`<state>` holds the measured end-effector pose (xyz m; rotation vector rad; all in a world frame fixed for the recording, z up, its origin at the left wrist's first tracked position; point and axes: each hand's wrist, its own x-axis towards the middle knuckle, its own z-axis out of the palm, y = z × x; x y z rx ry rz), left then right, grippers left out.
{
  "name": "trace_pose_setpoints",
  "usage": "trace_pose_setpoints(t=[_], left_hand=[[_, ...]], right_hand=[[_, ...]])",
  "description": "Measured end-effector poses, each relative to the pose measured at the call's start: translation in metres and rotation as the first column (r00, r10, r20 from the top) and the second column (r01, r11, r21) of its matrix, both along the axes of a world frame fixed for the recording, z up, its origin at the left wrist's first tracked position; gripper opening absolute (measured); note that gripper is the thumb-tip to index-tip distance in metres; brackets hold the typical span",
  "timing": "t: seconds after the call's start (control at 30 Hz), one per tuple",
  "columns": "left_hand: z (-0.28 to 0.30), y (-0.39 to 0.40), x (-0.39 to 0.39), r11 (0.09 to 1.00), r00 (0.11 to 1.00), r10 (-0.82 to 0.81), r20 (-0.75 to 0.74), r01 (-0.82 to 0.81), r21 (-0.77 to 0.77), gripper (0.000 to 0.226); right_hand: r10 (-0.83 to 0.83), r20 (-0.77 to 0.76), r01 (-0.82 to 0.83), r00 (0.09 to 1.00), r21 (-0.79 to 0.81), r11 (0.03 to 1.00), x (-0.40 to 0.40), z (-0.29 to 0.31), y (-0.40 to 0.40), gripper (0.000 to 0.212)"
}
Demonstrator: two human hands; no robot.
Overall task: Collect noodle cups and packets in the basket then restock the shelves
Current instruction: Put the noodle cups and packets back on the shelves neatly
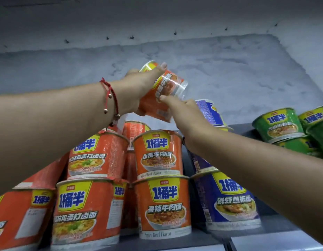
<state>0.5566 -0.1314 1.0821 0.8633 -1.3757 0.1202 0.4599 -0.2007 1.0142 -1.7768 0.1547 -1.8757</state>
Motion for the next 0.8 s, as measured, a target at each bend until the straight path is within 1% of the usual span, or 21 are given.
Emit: trace_pose_setpoints(t=[0.07, 0.1, 0.13, 0.17, 0.23, 0.3, 0.33, 0.37, 0.4, 0.47, 0.5, 0.53, 0.6, 0.7, 0.8], left_hand=[[0.005, -0.002, 0.006, 0.989, 0.989, 0.128, 0.073, -0.122, -0.082, 0.066], [0.007, -0.005, 0.008, 0.98, 0.98, 0.171, 0.098, -0.159, -0.121, 0.061], [0.009, -0.007, 0.01, 0.972, 0.972, 0.201, 0.122, -0.182, -0.147, 0.058], [0.011, -0.01, 0.011, 0.966, 0.964, 0.227, 0.141, -0.204, -0.157, 0.057], [0.014, -0.017, 0.012, 0.949, 0.942, 0.286, 0.174, -0.254, -0.187, 0.053], [0.014, -0.024, 0.012, 0.921, 0.915, 0.355, 0.19, -0.308, -0.237, 0.045], [0.015, -0.027, 0.013, 0.903, 0.9, 0.392, 0.193, -0.337, -0.265, 0.043], [0.017, -0.031, 0.015, 0.888, 0.886, 0.422, 0.194, -0.361, -0.285, 0.042], [0.018, -0.034, 0.016, 0.879, 0.876, 0.44, 0.198, -0.375, -0.295, 0.041], [0.021, -0.039, 0.019, 0.876, 0.865, 0.455, 0.211, -0.392, -0.281, 0.041], [0.022, -0.041, 0.02, 0.877, 0.861, 0.46, 0.218, -0.402, -0.264, 0.042], [0.023, -0.043, 0.021, 0.877, 0.855, 0.467, 0.226, -0.414, -0.245, 0.043], [0.024, -0.048, 0.023, 0.88, 0.848, 0.471, 0.243, -0.432, -0.199, 0.043], [0.021, -0.06, 0.03, 0.887, 0.835, 0.462, 0.298, -0.444, -0.128, 0.047], [0.017, -0.071, 0.035, 0.907, 0.834, 0.414, 0.364, -0.414, -0.084, 0.047]], right_hand=[[-0.009, -0.151, 0.01, 0.989, 0.007, 1.0, 0.006, 0.0, 0.004, 0.046], [-0.017, -0.219, 0.023, 0.976, 0.024, 0.999, 0.009, -0.001, 0.006, 0.044], [-0.03, -0.258, 0.042, 0.966, 0.041, 0.998, 0.011, -0.001, 0.008, 0.036], [-0.037, -0.284, 0.053, 0.958, 0.049, 0.997, 0.012, -0.001, 0.007, 0.026], [-0.042, -0.32, 0.058, 0.947, 0.041, 0.997, 0.009, -0.008, 0.005, 0.019], [-0.054, -0.288, 0.063, 0.956, 0.022, 0.998, 0.0, -0.018, 0.002, 0.013], [-0.074, -0.263, 0.084, 0.962, 0.028, 0.996, -0.006, -0.024, 0.001, 0.015], [-0.093, -0.254, 0.111, 0.963, 0.056, 0.992, -0.008, -0.027, -0.002, 0.025], [-0.094, -0.274, 0.128, 0.957, 0.11, 0.986, -0.01, -0.032, -0.004, 0.04], [-0.086, -0.37, 0.176, 0.925, 0.216, 0.96, -0.008, -0.04, -0.011, 0.077], [-0.09, -0.418, 0.208, 0.904, 0.245, 0.947, -0.006, -0.044, -0.017, 0.089], [-0.104, -0.452, 0.242, 0.886, 0.258, 0.935, -0.004, -0.047, -0.02, 0.097], [-0.148, -0.486, 0.296, 0.861, 0.243, 0.924, -0.002, -0.049, -0.026, 0.105], [-0.169, -0.52, 0.329, 0.837, 0.232, 0.915, 0.001, -0.045, -0.029, 0.114], [-0.16, -0.532, 0.329, 0.831, 0.238, 0.914, 0.011, -0.038, -0.036, 0.134]])
